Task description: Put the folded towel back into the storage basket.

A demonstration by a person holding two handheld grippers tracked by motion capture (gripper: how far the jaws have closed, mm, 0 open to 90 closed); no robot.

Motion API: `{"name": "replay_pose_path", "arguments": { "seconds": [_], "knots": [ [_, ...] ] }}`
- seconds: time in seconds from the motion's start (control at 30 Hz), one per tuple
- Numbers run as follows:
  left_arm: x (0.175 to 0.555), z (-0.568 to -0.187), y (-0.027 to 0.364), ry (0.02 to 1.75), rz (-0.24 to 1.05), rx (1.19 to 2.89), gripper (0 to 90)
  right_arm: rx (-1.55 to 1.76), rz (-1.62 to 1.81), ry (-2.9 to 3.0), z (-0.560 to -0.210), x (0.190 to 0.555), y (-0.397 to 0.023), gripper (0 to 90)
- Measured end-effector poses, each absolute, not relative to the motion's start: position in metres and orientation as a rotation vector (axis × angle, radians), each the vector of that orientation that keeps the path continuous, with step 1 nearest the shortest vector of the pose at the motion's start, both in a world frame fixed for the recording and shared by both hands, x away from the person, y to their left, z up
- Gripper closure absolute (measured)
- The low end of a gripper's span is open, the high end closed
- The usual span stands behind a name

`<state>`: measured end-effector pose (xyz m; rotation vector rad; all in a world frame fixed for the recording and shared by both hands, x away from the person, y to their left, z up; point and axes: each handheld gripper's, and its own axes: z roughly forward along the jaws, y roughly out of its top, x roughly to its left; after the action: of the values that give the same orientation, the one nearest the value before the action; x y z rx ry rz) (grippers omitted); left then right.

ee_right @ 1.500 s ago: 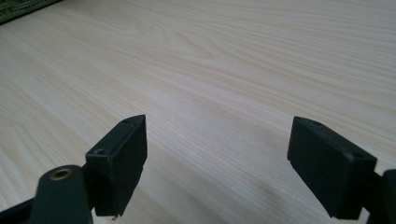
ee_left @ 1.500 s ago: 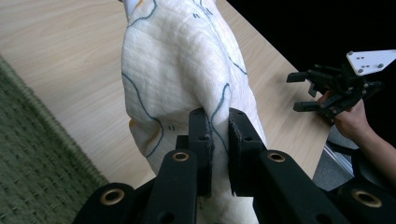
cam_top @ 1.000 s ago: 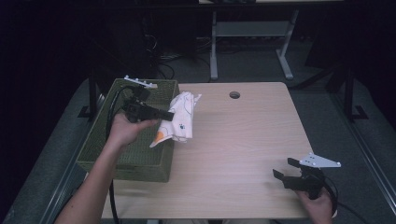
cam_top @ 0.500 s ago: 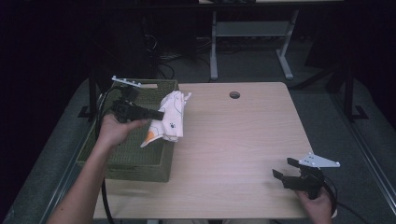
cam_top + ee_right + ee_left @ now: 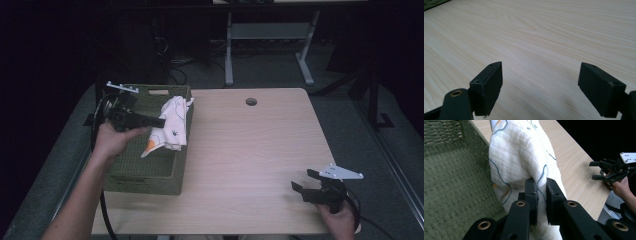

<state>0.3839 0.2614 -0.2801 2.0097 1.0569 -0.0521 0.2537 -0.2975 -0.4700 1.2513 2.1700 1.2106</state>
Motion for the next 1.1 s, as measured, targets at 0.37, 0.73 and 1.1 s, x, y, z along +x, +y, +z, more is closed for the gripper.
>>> {"name": "replay_pose_path", "arguments": {
  "seconds": [0.37, 0.73, 1.1],
  "knots": [
    [0.381, -0.282, 0.277, 1.078, -0.044, 2.005, 82.1, 1.255, 1.213, 2.164, -0.47, 0.254, -0.298, 19.2],
    [0.381, -0.285, 0.289, 1.09, -0.042, 2.008, 82.1, 1.262, 1.204, 2.165, -0.47, 0.253, -0.297, 19.2],
    [0.384, -0.294, 0.302, 1.11, -0.044, 2.018, 82.1, 1.262, 1.197, 2.168, -0.47, 0.253, -0.297, 19.1]
  ]
}}
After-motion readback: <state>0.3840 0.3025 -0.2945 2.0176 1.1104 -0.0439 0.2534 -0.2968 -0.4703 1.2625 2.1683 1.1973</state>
